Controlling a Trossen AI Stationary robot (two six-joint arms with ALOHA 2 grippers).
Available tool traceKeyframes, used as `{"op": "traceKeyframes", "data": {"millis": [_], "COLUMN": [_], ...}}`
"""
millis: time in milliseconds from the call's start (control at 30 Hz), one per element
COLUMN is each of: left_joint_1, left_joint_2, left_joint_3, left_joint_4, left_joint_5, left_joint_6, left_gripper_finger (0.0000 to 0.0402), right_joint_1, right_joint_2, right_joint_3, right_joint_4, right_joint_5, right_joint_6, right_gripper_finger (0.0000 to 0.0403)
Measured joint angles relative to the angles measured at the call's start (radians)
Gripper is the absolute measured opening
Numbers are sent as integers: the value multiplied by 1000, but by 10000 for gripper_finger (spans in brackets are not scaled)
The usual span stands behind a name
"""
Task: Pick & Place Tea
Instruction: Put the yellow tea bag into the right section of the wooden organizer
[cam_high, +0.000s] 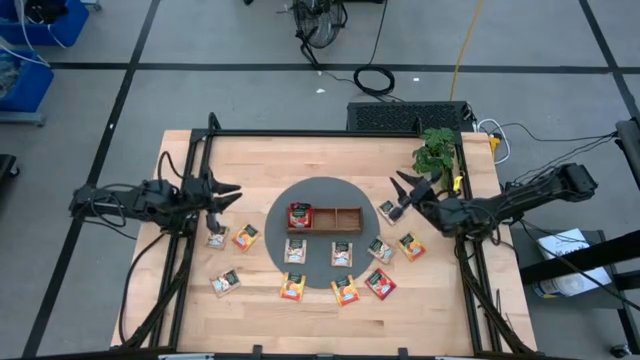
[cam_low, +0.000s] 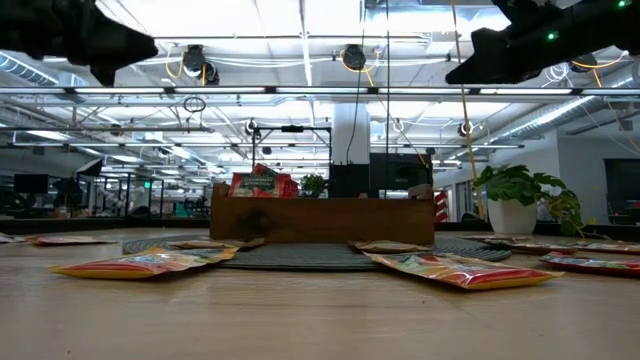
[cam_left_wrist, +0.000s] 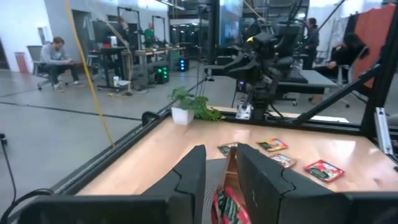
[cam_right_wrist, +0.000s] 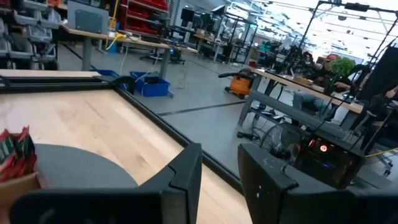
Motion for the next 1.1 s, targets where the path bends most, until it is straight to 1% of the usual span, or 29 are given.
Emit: {"op": "traceKeyframes", "data": {"millis": [100,200,300,467,933,967,1000,1100], "left_joint_1": [0,0,0,0,0,0,0,0], "left_joint_2": [-35,-62,-80,-103,-102,-102,-102,-102], "left_joint_3": [-51,-97,-133,-159,-160,-160,-160,-160], "left_joint_4": [-1,6,9,20,36,36,36,36], "left_joint_5": [-11,-11,-4,-3,-1,-2,-2,-2], "left_joint_6": [-15,-43,-66,-78,-86,-86,-86,-86], "left_gripper_finger": [93,93,93,93,93,93,93,93], "right_joint_1": [7,12,12,12,12,11,2,-59], "right_joint_2": [-24,-50,-76,-102,-105,-105,-105,-89], "right_joint_3": [0,0,0,0,4,15,33,130], "right_joint_4": [-19,-35,-65,-99,-140,-176,-230,-482], "right_joint_5": [-38,-97,-131,-131,-133,-146,-182,-355], "right_joint_6": [2,30,61,95,135,163,205,382], "right_gripper_finger": [91,91,91,91,91,91,91,91]}}
